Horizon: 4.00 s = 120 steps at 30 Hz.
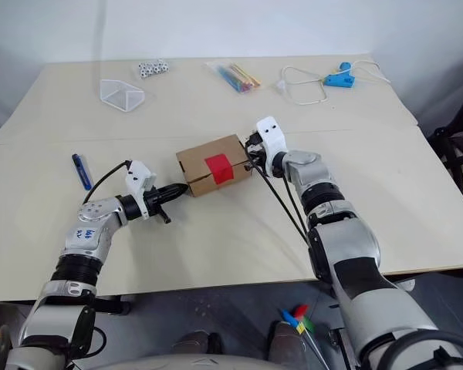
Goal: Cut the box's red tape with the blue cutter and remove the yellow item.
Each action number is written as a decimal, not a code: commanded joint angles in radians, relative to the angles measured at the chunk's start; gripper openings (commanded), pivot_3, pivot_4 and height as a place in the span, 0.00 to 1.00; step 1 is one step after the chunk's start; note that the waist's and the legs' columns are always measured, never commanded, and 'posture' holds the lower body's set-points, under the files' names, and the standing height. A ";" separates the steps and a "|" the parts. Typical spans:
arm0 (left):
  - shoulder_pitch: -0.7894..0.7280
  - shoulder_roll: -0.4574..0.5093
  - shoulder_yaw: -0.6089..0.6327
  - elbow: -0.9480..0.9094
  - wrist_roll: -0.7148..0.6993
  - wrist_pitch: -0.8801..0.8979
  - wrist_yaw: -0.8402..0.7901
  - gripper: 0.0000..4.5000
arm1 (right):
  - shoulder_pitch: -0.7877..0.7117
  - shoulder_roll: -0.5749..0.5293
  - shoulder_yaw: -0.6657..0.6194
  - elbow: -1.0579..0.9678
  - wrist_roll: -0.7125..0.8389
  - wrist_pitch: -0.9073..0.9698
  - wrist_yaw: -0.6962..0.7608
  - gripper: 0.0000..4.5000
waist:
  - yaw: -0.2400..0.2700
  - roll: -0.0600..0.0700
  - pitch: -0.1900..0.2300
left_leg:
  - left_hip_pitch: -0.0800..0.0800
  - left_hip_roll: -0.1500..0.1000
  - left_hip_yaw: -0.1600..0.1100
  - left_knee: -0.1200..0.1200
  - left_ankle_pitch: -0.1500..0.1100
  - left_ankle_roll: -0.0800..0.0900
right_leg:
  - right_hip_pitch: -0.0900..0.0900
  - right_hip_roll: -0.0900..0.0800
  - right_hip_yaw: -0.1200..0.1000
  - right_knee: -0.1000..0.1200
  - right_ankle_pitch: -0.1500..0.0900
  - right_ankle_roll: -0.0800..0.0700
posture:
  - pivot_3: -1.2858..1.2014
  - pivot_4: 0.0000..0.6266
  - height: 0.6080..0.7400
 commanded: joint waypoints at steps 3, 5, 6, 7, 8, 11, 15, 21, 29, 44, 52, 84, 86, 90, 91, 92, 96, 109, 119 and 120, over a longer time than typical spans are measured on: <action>0.051 0.017 -0.061 -0.225 -0.034 0.130 -0.069 0.01 | -0.011 0.019 0.031 -0.079 -0.027 -0.006 0.125 0.00 | -0.002 0.000 0.000 | 0.000 0.000 0.000 0.000 0.000 0.000 | 0.000 0.000 0.001 0.000 0.000 0.000 | 0.52 0.24 1.00; 0.086 0.026 -0.090 -0.326 -0.058 0.217 -0.094 0.01 | 0.001 0.023 0.048 -0.100 -0.045 -0.014 0.151 0.00 | -0.002 0.000 0.000 | 0.001 0.000 0.000 0.000 0.000 0.000 | 0.000 0.000 0.001 0.000 0.000 0.000 | 0.52 0.24 1.00; 0.097 0.028 -0.101 -0.364 -0.064 0.250 -0.102 0.01 | 0.003 0.027 0.052 -0.105 -0.050 -0.017 0.156 0.00 | -0.002 0.000 0.000 | 0.001 0.000 -0.001 0.000 0.000 0.000 | 0.000 0.000 0.002 0.000 0.000 0.000 | 0.52 0.24 1.00; 0.104 0.028 -0.112 -0.398 -0.069 0.283 -0.106 0.01 | 0.005 0.032 0.056 -0.108 -0.055 -0.021 0.159 0.00 | -0.001 0.000 0.000 | 0.001 0.000 -0.001 0.000 0.000 0.000 | 0.000 0.000 0.003 0.000 0.000 0.000 | 0.52 0.24 1.00; 0.107 0.028 -0.122 -0.425 -0.072 0.311 -0.108 0.01 | 0.005 0.036 0.057 -0.109 -0.058 -0.023 0.160 0.00 | 0.002 0.000 0.000 | 0.001 0.000 -0.001 0.000 0.000 0.000 | 0.000 0.000 0.003 0.000 0.000 0.000 | 0.52 0.24 1.00; 0.108 0.024 -0.142 -0.481 -0.084 0.379 -0.117 0.01 | 0.012 0.049 0.065 -0.113 -0.075 -0.056 0.151 0.00 | 0.004 0.000 0.000 | 0.001 0.000 -0.001 0.002 0.000 0.000 | 0.001 0.001 0.006 0.000 0.000 0.000 | 0.52 0.24 1.00; 0.110 0.016 -0.134 -0.506 -0.089 0.430 -0.094 0.01 | 0.009 0.053 0.060 -0.097 -0.108 -0.159 0.042 0.00 | 0.001 0.000 0.000 | 0.002 0.001 -0.002 0.002 0.000 0.000 | 0.001 0.002 0.009 -0.001 0.000 0.000 | 0.52 0.24 1.00; 0.183 0.059 -0.052 -0.555 -0.127 0.489 -0.054 0.01 | -0.016 0.006 0.032 -0.090 -0.142 -0.280 -0.139 0.00 | -0.002 0.000 0.000 | 0.002 0.002 -0.002 0.002 0.001 -0.001 | -0.001 0.003 0.012 -0.001 0.000 0.000 | 0.52 0.24 1.00; 0.364 0.183 0.093 -0.680 -0.206 0.611 -0.027 0.01 | 0.064 -0.098 -0.031 -0.343 -0.101 -0.126 -0.172 0.00 | 0.002 0.000 0.001 | 0.003 0.004 -0.002 0.002 0.001 -0.001 | -0.001 0.004 0.018 -0.001 0.000 0.000 | 0.52 0.24 1.00; -0.031 0.052 0.031 -0.085 -0.061 0.175 -0.015 0.01 | 0.590 -0.144 0.038 -1.423 0.032 0.815 -0.138 0.00 | 0.048 0.000 0.001 | 0.000 0.003 0.003 0.012 0.001 -0.002 | 0.000 0.007 0.021 -0.001 0.000 0.000 | 0.52 0.24 1.00; -0.124 -0.004 -0.072 -0.038 -0.055 0.164 -0.147 0.01 | 0.509 -0.081 0.077 -1.345 0.042 0.800 -0.182 0.00 | 0.028 0.000 0.001 | -0.004 0.004 0.006 0.012 0.001 -0.002 | -0.005 0.009 0.021 0.002 0.000 0.000 | 0.52 0.24 1.00; -0.020 -0.048 -0.196 -0.461 -0.098 0.490 -0.149 0.01 | 0.372 -0.186 0.152 -0.985 0.068 0.419 0.052 0.00 | 0.031 0.000 0.001 | -0.016 0.004 0.007 0.018 0.001 -0.002 | -0.015 0.008 0.021 0.005 0.000 0.000 | 0.52 0.24 1.00; -0.016 -0.053 -0.198 -0.472 -0.100 0.502 -0.141 0.01 | 0.366 -0.184 0.158 -0.971 0.064 0.404 0.066 0.00 | 0.030 0.000 0.001 | -0.016 0.004 0.007 0.018 0.001 -0.002 | -0.015 0.008 0.021 0.005 0.000 0.000 | 0.52 0.24 1.00; -0.014 -0.068 -0.194 -0.474 -0.104 0.512 -0.124 0.01 | 0.359 -0.182 0.168 -0.941 0.047 0.372 0.081 0.00 | 0.030 0.000 0.001 | -0.016 0.004 0.006 0.018 0.001 -0.002 | -0.015 0.008 0.021 0.005 0.000 0.000 | 0.52 0.24 1.00; -0.013 -0.070 -0.193 -0.473 -0.104 0.511 -0.119 0.01 | 0.359 -0.186 0.169 -0.939 0.041 0.368 0.082 0.00 | 0.030 0.000 0.001 | -0.016 0.004 0.006 0.018 0.001 -0.002 | -0.015 0.008 0.021 0.005 0.000 0.000 | 0.52 0.24 1.00; -0.013 -0.071 -0.192 -0.473 -0.104 0.510 -0.115 0.01 | 0.360 -0.188 0.170 -0.937 0.036 0.365 0.084 0.00 | 0.030 0.000 0.001 | -0.016 0.004 0.006 0.018 0.001 -0.002 | -0.015 0.008 0.021 0.005 0.000 0.000 | 0.52 0.24 1.00; -0.013 -0.059 -0.183 -0.464 -0.110 0.513 -0.112 0.01 | 0.376 -0.217 0.142 -0.981 0.034 0.381 0.089 0.00 | 0.030 0.000 0.001 | -0.016 0.004 0.005 0.018 0.001 -0.002 | -0.015 0.008 0.021 0.005 0.000 0.000 | 0.52 0.24 1.00; 0.001 0.009 -0.062 -0.474 -0.162 0.531 -0.076 0.01 | 0.419 -0.353 -0.051 -1.210 0.118 0.525 0.049 0.00 | 0.032 0.000 0.001 | -0.016 0.005 0.003 0.018 0.001 -0.002 | -0.015 0.008 0.021 0.005 0.000 0.000 | 0.52 0.24 1.00; -0.014 0.119 0.106 -0.362 -0.136 0.461 0.052 0.34 | 0.751 -0.531 -0.254 -1.468 0.426 0.677 0.247 0.35 | 0.057 -0.001 0.001 | -0.016 0.004 0.005 0.019 0.001 -0.002 | -0.014 0.008 0.023 0.003 0.000 0.000 | 0.52 0.24 1.00; -0.016 0.124 0.113 -0.366 -0.128 0.458 0.072 0.40 | 0.772 -0.538 -0.268 -1.474 0.445 0.664 0.263 0.43 | 0.058 -0.001 0.001 | -0.015 0.004 0.005 0.020 0.001 -0.001 | -0.014 0.008 0.023 0.003 0.000 0.000 | 0.52 0.24 1.00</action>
